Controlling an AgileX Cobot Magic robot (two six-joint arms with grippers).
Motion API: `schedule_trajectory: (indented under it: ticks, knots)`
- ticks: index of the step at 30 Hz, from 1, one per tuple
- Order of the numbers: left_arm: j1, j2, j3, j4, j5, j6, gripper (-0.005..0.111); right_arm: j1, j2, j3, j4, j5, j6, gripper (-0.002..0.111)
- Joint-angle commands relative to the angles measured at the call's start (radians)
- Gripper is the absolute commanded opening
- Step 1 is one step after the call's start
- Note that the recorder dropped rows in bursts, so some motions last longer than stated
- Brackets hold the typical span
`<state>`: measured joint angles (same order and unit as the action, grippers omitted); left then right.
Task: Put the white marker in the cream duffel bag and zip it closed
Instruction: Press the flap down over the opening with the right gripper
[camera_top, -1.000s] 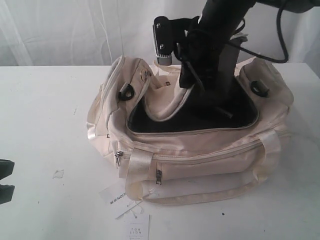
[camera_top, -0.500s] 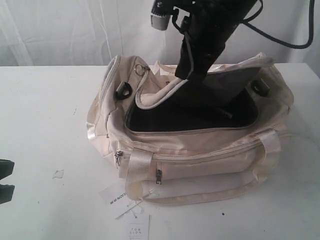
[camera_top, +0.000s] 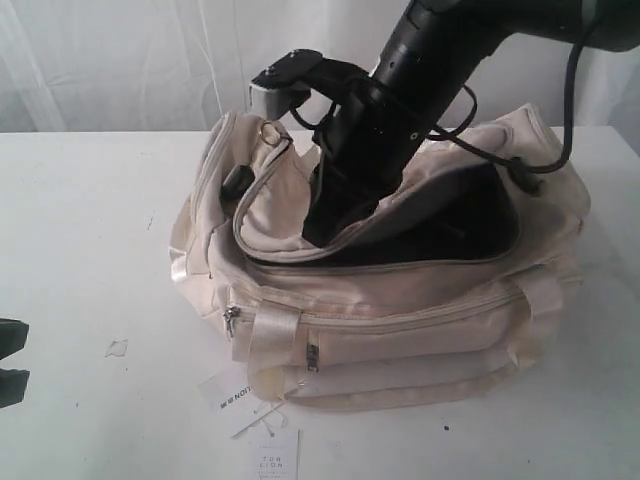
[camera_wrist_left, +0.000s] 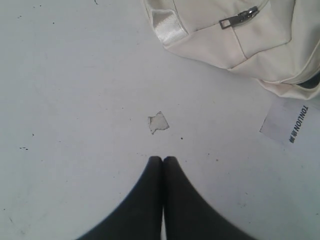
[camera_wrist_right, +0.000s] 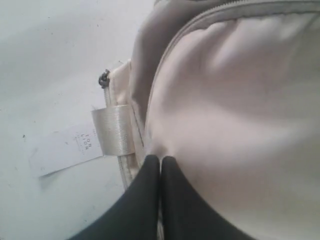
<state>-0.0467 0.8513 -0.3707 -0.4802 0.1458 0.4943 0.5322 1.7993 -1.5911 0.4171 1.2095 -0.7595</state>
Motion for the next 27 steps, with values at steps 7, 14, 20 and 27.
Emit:
schedule_trajectory:
  ticks: [7,14,20,27]
  knots:
    - [-0.005,-0.001,0.008,-0.016,0.002,-0.008,0.000,0.019,-0.011,0.059,0.031,0.012,0.197,0.024]
    - [-0.005,-0.001,0.008,-0.016,-0.011,-0.008,0.000,0.019,-0.011,0.057,0.024,0.012,0.251,0.038]
    - [-0.005,-0.001,0.001,-0.016,-0.065,-0.025,0.000,-0.041,-0.015,0.055,-0.053,-0.084,0.463,0.038]
    - [-0.005,0.014,-0.218,-0.027,0.090,-0.107,0.000,-0.222,-0.015,0.053,-0.049,-0.129,0.610,0.031]
